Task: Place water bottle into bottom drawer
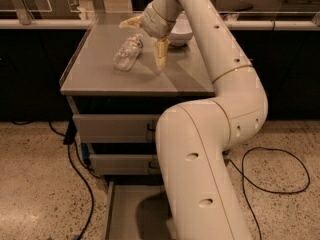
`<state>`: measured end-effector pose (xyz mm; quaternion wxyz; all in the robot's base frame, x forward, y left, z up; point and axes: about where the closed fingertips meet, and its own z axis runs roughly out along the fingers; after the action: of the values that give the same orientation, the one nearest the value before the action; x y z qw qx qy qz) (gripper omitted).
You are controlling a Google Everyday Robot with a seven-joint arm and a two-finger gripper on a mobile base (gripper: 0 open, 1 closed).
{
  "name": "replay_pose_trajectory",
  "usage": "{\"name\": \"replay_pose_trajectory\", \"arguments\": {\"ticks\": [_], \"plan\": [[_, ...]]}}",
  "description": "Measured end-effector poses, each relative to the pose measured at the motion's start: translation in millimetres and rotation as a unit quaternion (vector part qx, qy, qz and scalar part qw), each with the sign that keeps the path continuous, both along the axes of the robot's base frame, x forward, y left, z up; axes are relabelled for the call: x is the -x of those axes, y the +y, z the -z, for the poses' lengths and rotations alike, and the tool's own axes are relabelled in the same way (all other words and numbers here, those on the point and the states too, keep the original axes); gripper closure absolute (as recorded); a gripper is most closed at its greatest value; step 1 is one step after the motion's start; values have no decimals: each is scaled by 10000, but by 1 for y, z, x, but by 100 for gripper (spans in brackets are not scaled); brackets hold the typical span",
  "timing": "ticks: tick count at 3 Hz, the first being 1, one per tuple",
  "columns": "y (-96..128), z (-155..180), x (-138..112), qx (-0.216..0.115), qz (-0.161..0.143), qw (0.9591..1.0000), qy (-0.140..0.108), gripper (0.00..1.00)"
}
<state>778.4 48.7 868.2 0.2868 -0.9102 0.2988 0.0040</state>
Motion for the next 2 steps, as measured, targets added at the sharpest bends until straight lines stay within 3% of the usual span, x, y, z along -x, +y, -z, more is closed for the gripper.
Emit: {"name": "replay_pose_trajectory", "arguments": {"ticks": [2], "plan": [[28, 17, -8, -202, -561, 9980, -195, 0]]}}
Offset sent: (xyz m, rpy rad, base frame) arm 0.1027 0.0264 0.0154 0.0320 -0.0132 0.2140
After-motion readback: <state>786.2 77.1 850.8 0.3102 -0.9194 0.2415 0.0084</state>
